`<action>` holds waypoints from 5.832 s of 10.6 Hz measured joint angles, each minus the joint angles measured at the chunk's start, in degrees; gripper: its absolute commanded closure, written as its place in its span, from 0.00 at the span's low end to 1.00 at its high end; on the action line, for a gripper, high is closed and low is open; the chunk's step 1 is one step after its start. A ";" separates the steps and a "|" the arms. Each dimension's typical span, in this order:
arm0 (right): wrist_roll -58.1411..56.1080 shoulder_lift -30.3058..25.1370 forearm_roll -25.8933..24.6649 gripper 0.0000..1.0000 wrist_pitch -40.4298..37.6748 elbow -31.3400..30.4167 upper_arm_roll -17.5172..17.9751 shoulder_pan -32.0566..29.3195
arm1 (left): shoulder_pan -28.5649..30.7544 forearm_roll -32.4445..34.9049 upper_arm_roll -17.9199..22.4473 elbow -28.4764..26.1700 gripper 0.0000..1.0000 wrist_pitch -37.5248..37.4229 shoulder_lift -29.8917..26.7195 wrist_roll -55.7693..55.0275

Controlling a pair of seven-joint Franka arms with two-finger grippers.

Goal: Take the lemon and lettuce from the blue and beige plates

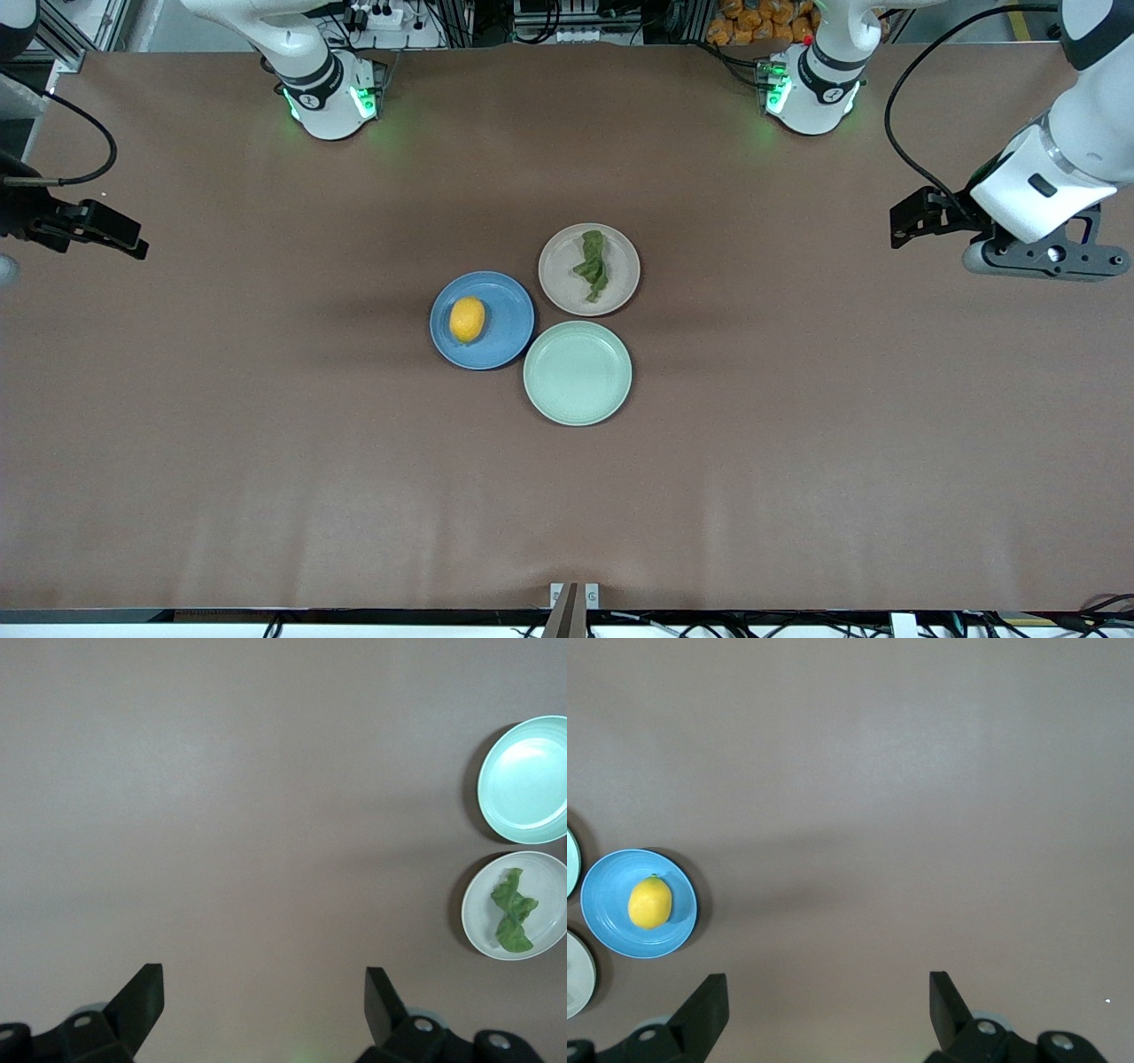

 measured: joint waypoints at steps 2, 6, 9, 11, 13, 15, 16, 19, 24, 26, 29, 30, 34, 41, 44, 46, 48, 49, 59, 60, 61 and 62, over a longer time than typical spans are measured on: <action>0.00 0.00 0.00 0.00 0.00 0.00 -0.01 0.00 | -0.02 0.00 -1.01 -0.97 0.00 0.40 0.29 0.01; 0.00 0.00 -0.01 0.00 0.00 0.00 -0.03 -0.01 | -0.08 -0.72 -6.47 -8.15 0.00 6.09 0.55 -3.23; 0.00 0.00 -0.02 0.00 -0.01 0.00 -0.01 -0.01 | -0.39 -1.01 -12.92 -14.77 0.00 13.74 0.95 -12.73; -0.01 0.01 -0.02 0.00 -0.01 -0.01 0.08 0.00 | -0.61 -1.06 -16.75 -17.33 0.00 16.88 1.85 -21.09; -0.02 0.05 -0.01 0.00 0.00 -0.59 0.95 0.02 | -1.72 -1.07 -20.16 -17.91 0.00 19.86 4.85 -31.20; 0.07 0.37 0.03 0.00 0.97 -1.91 3.04 0.06 | -5.35 -1.07 -20.81 -17.94 0.00 21.21 8.20 -38.82; 0.28 0.48 0.05 0.00 1.91 -2.73 3.84 0.06 | -6.89 -1.07 -20.85 -17.95 0.00 21.56 9.25 -40.41; 4.48 0.80 0.11 0.00 5.89 -5.65 6.62 0.08 | -11.29 -0.97 -20.84 -18.04 0.00 25.93 13.19 -48.17; 17.43 3.12 0.13 0.00 16.65 -12.55 13.69 0.30 | -16.62 3.80 -20.73 -18.12 0.00 35.29 23.80 -60.37; 21.76 4.85 0.13 0.00 20.15 -14.41 16.10 0.36 | -18.19 7.29 -20.73 -17.76 0.00 38.26 27.21 -64.03; 26.85 8.09 0.12 0.00 25.14 -15.83 19.04 0.91 | -19.14 8.74 -20.71 -16.40 0.00 38.72 30.76 -64.95; 28.62 8.82 0.12 0.00 28.75 -17.69 20.06 1.13 | -19.47 9.14 -20.69 -16.22 0.00 38.73 31.59 -64.95; 32.92 12.63 -0.08 0.00 37.53 -23.01 22.72 2.42 | -21.10 10.56 -20.26 -15.95 0.00 38.74 33.89 -64.99; 41.13 20.07 -2.71 0.00 43.87 -23.45 24.45 4.70 | -23.19 10.59 -17.92 -15.82 0.00 40.55 34.52 -64.99; 44.71 21.66 -4.07 0.00 49.68 -26.79 25.56 5.09 | -26.79 10.59 -14.09 -15.35 0.21 41.55 34.67 -65.38; 48.75 23.12 -7.64 0.00 50.56 -27.63 26.25 5.83 | -27.99 10.59 -13.11 -14.81 0.76 41.71 34.84 -65.91; 52.28 24.83 -10.48 0.00 51.63 -27.76 26.85 6.43 | -27.97 10.59 -12.84 -14.52 0.96 41.71 34.85 -66.04; 53.11 25.57 -11.03 0.00 52.14 -27.84 27.10 6.56 | -27.96 10.59 -12.72 -14.39 1.00 41.71 34.85 -66.04; 58.31 28.90 -17.32 0.00 54.77 -28.51 27.32 7.51 | -25.74 10.61 -12.42 -10.14 1.00 34.63 30.42 -65.98; 60.35 29.33 -19.46 0.00 55.28 -28.59 27.32 7.54 | -24.58 10.68 -12.36 -9.05 1.00 33.08 30.16 -65.15; 62.04 29.86 -21.08 0.12 55.83 -28.63 27.32 7.55 | -23.13 10.78 -12.29 -8.25 1.00 32.28 30.05 -63.76; 62.68 30.41 -21.83 0.44 56.24 -28.63 27.33 7.56 | -21.31 10.89 -12.20 -7.92 1.00 32.10 29.90 -61.88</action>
